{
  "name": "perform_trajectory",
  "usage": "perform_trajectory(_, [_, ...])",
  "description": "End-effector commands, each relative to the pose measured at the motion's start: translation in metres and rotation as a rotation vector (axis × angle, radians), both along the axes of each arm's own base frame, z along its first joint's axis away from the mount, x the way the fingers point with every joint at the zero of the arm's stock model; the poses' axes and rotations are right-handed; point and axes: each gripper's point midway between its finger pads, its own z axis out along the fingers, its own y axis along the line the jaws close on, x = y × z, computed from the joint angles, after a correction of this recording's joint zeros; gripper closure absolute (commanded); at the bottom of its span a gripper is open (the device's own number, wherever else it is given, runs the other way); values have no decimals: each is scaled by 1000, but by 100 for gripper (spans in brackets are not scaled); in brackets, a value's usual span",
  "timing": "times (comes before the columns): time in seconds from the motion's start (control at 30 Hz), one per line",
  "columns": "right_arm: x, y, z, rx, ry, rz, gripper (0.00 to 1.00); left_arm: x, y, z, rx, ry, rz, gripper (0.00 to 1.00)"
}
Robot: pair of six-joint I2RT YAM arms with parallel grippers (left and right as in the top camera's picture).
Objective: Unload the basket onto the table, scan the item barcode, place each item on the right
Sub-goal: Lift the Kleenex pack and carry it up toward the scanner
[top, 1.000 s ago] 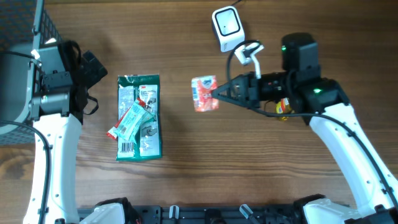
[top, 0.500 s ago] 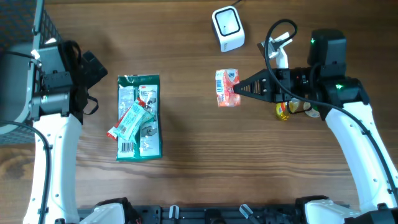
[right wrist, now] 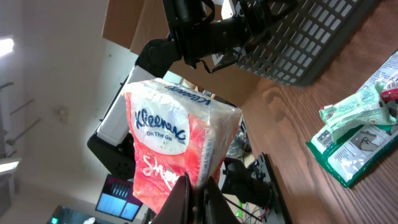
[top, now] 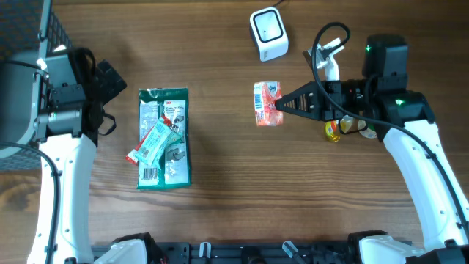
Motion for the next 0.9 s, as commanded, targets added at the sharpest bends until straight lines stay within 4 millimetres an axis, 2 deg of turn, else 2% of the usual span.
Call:
perform_trajectory(0.0, [-13, -3, 15, 44, -26, 46, 96, 0, 2, 2, 10, -3, 1, 0])
perform_trajectory(0.2, [-13, -2, 15, 44, -27, 49, 96, 0, 2, 2, 10, -4, 1, 0])
perform_trajectory(0.4, [-15, 8, 8, 11, -14, 48, 96, 0, 2, 2, 10, -4, 1, 0])
perform_trajectory(0.5, [-7, 14, -9, -74, 31, -22, 96, 0, 2, 2, 10, -4, 1, 0])
perform_trajectory(0.7, [16, 12, -58, -330, 100, -222, 96, 0, 2, 2, 10, -4, 1, 0])
perform_trajectory(0.87, [19, 9, -94, -530, 134, -314, 96, 0, 2, 2, 10, -3, 1, 0])
